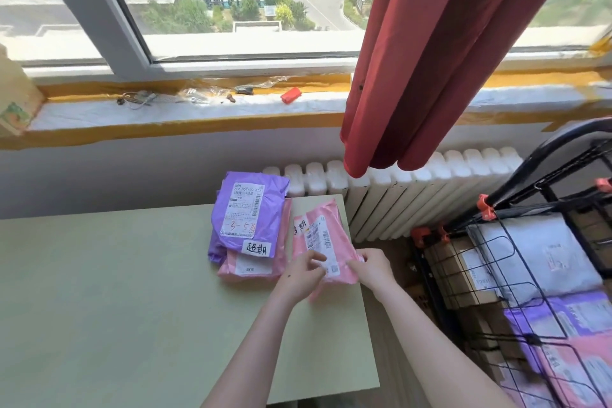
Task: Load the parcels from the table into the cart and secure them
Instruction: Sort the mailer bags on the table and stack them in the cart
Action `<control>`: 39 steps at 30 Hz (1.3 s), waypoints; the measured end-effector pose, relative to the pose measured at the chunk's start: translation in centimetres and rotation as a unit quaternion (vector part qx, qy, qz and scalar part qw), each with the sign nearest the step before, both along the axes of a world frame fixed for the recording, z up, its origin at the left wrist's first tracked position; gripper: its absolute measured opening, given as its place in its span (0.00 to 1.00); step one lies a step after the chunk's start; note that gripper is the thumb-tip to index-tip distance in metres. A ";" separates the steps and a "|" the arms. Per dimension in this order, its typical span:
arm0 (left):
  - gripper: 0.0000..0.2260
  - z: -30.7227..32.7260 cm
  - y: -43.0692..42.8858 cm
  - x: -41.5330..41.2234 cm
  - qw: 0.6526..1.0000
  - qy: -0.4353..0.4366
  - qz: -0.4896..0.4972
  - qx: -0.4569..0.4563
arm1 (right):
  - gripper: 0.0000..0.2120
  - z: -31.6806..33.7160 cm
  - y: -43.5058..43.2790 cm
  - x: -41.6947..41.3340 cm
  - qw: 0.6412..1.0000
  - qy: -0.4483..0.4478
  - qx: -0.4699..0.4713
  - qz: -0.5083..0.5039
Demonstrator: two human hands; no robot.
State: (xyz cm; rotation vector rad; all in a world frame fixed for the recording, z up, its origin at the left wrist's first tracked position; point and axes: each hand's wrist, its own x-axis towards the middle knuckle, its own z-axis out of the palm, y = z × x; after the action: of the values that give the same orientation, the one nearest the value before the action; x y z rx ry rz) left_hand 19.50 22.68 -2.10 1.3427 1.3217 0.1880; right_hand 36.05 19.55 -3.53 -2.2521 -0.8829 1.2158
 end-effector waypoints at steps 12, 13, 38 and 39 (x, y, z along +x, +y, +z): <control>0.10 3.9 1.2 -1.4 0.992 -0.078 -0.056 0.085 | 0.08 4.6 -2.7 0.3 0.995 -0.007 0.081 -0.065; 0.10 4.2 1.4 -1.5 0.990 -0.077 -0.067 0.096 | 0.09 5.3 -2.9 0.3 0.993 -0.011 0.095 -0.070; 0.28 8.5 -1.7 3.6 0.970 -0.187 0.001 0.156 | 0.05 10.0 -14.2 -0.7 0.880 0.056 0.322 -0.344; 0.26 8.5 -2.1 4.3 0.968 -0.195 -0.005 0.157 | 0.06 10.1 -14.9 -0.4 0.875 0.059 0.323 -0.356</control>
State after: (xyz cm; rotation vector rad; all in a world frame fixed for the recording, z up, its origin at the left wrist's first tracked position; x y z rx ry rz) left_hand 23.77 20.60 6.39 1.4829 0.9771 0.6428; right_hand 35.68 4.60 6.53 -1.6713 -0.2720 0.5781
